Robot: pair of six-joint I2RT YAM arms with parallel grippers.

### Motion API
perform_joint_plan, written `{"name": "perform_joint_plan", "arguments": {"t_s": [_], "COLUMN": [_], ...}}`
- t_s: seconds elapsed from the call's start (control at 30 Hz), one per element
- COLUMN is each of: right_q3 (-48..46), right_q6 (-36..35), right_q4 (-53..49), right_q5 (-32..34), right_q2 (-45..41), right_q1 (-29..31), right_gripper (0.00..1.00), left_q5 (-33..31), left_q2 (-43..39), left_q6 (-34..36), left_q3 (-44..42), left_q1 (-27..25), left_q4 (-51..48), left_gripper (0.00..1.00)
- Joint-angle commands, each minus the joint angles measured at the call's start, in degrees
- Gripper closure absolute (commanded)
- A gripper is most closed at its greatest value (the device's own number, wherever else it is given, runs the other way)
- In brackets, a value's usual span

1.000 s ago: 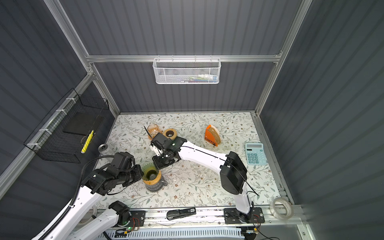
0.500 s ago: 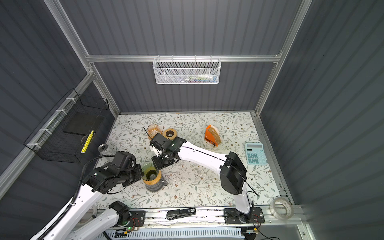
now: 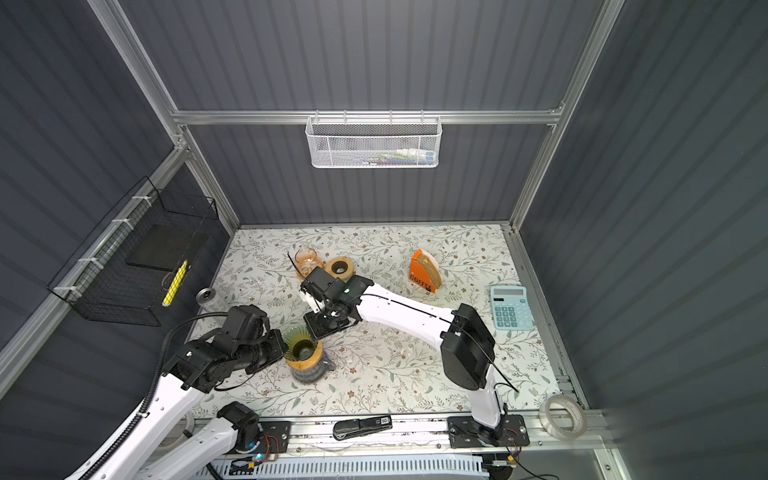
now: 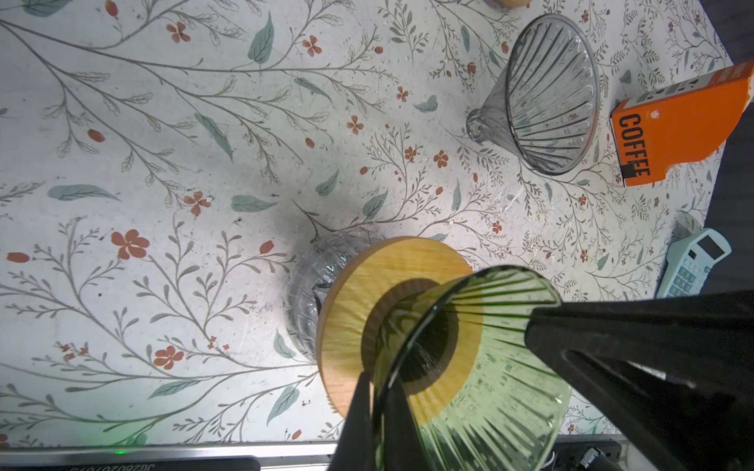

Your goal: Place the coffee filter in the dripper

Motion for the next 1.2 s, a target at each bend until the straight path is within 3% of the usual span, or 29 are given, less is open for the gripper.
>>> {"name": "perform_joint_plan", "arguments": {"t_s": [0.0,0.37,0.87,1.17], "right_q3": [-3.9,2.1,6.7,7.6], "right_q6": [-2.7,-2.0,-2.9,-3.2], "right_q4": [-1.6,-4.6,-7.3,-7.8], "right_q5": [0.7,-1.2,-1.3,-1.3], "right_q2": [7.0,4.0,4.1,4.0], "right_q1": [2.7,2.6,2.6,2.6], "right_gripper": [1.0,0.97,0.89,0.8], "left_q5": [2.1,0.0,-1.9,-2.2], "left_q2": [2.9,3.6,2.9,2.5], "left_q6": [2.3,4.3,5.5,5.5], "left_q3": [-5.1,2.6,5.7,5.2], "left_q1": [-0.4,-0.4,-0.4,-0.4], "left_q4": [-3.5,-7.2,-8.5,-8.7], "left_gripper": [1.0,1.0,1.0,0.91]}}
